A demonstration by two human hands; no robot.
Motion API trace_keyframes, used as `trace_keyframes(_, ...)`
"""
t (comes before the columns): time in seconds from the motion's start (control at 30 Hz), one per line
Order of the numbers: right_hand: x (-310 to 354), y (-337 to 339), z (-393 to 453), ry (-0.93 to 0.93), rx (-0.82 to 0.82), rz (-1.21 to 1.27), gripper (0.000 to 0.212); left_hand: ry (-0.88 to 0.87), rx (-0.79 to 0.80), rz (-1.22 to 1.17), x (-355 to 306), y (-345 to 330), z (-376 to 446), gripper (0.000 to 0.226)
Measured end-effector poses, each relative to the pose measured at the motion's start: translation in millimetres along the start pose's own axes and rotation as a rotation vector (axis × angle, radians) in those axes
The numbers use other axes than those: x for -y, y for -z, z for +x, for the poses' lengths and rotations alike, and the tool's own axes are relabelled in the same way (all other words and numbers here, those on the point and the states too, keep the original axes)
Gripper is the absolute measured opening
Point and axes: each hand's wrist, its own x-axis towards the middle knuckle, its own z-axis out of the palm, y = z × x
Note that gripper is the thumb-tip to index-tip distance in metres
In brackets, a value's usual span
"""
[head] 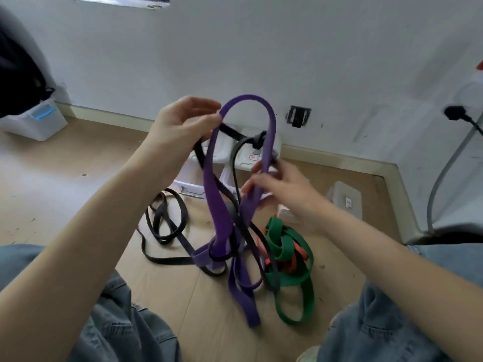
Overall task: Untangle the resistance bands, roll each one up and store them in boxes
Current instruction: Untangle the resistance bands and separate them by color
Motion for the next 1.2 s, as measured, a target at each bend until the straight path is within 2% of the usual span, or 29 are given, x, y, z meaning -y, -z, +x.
trace_keyframes(0.07, 16, 13, 1, 0.019, -0.081, 0.130, 0.004, 0.089, -0.005, 0.241, 13, 5, 1, 0.012)
trace_keyframes(0.13, 31, 26, 3, 0.074, -0.157, 0.146, 0.015, 0.170, 0.066, 0.423, 25, 5, -1, 0.025)
trace_keyframes(0.2, 38, 35, 4, 0.134, -0.221, 0.123, 0.023, 0.205, 0.152, 0.592, 32, 4, -4, 0.026)
trace_keyframes(0.3, 39, 36, 4, 0.176, -0.223, 0.092, 0.023, 0.133, 0.205, 0.855, 35, 0, -7, 0.005)
trace_keyframes(0.4, 37, 33, 3, 0.197, -0.216, 0.029, 0.021, 0.118, 0.234, 1.011, 34, -3, -7, 0.009)
trace_keyframes(0.47, 41, 35, 2, 0.214, -0.255, 0.006, 0.017, 0.096, 0.167, 1.003, 28, -2, -7, 0.011)
trace_keyframes(0.53, 44, 39, 2, 0.237, -0.307, 0.001, 0.014, -0.037, 0.010, 0.935, 22, 0, -4, 0.013)
trace_keyframes(0.6, 43, 38, 2, 0.220, -0.289, 0.072, 0.015, -0.060, -0.031, 0.646, 22, -1, 1, 0.016)
trace_keyframes(0.63, 42, 35, 2, 0.197, -0.251, 0.139, 0.016, -0.019, 0.046, 0.494, 24, -3, 0, 0.022)
trace_keyframes(0.73, 42, 24, 1, 0.151, -0.124, 0.348, 0.023, 0.232, 0.430, 0.177, 49, -21, -17, 0.050)
trace_keyframes(0.77, 43, 22, 0, 0.143, -0.112, 0.406, 0.026, 0.311, 0.506, 0.163, 61, -26, -26, 0.047)
trace_keyframes(0.83, 44, 26, -1, 0.129, -0.142, 0.576, 0.027, 0.376, 0.628, 0.326, 78, -31, -36, 0.029)
trace_keyframes(0.9, 45, 38, 0, 0.123, -0.221, 0.734, 0.024, 0.349, 0.630, 0.412, 80, -27, -36, 0.005)
trace_keyframes(0.97, 42, 48, 2, 0.077, -0.243, 0.678, 0.021, 0.267, 0.470, 0.281, 62, -22, -29, 0.010)
trace_keyframes(1.0, 35, 49, 3, 0.024, -0.184, 0.546, 0.029, 0.197, 0.399, 0.166, 47, -23, -25, 0.013)
trace_keyframes(1.03, 26, 46, 2, -0.032, -0.051, 0.388, 0.040, 0.129, 0.366, 0.043, 29, -25, -22, 0.014)
trace_keyframes(1.07, 17, 40, 0, -0.075, 0.137, 0.253, 0.048, 0.070, 0.366, -0.066, 14, -27, -19, 0.015)
trace_keyframes(1.13, 7, 26, -3, -0.147, 0.525, 0.162, 0.067, 0.028, 0.359, -0.189, -9, -32, -18, 0.017)
trace_keyframes(1.2, 3, 20, -6, -0.156, 0.660, 0.066, 0.076, 0.036, 0.266, -0.208, -15, -33, -16, 0.019)
